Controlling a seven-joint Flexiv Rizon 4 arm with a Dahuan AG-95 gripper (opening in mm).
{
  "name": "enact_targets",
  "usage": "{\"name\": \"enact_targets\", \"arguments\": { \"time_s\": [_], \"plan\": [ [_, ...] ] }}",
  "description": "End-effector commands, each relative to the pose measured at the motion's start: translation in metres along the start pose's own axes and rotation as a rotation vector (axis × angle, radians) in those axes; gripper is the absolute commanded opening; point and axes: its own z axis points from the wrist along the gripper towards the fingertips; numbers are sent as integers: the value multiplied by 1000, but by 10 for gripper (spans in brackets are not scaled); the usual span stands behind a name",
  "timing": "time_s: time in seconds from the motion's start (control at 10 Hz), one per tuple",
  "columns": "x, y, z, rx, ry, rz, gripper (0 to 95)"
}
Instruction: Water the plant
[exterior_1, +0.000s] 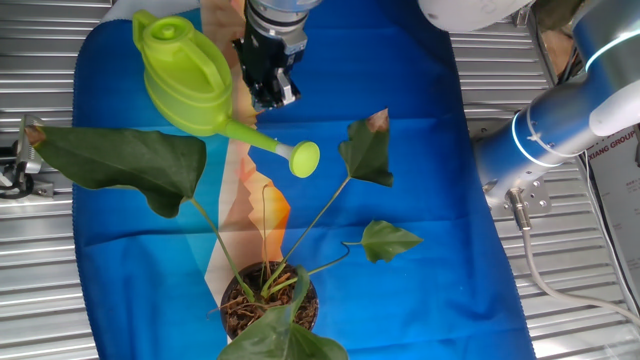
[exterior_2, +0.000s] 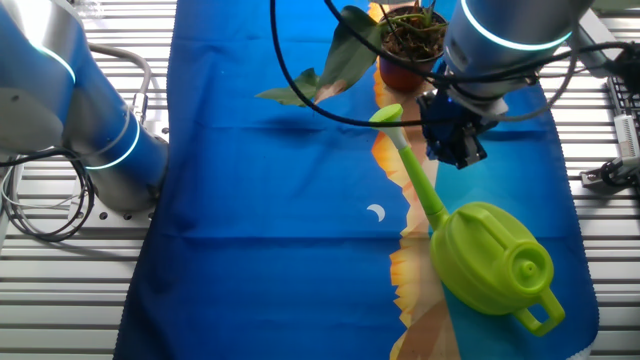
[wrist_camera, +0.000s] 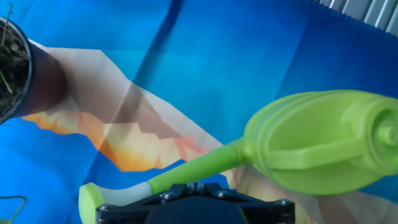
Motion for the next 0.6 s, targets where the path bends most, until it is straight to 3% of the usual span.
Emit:
{"name": "enact_targets", "arguments": {
  "time_s": [0.1, 0.4, 0.6],
  "plan": [
    [0, -9, 0, -3, 1, -44, 0],
    [-5, -14, -1, -1, 0, -124, 0],
    [-7, -15, 1, 19, 2, -205, 0]
  ]
}}
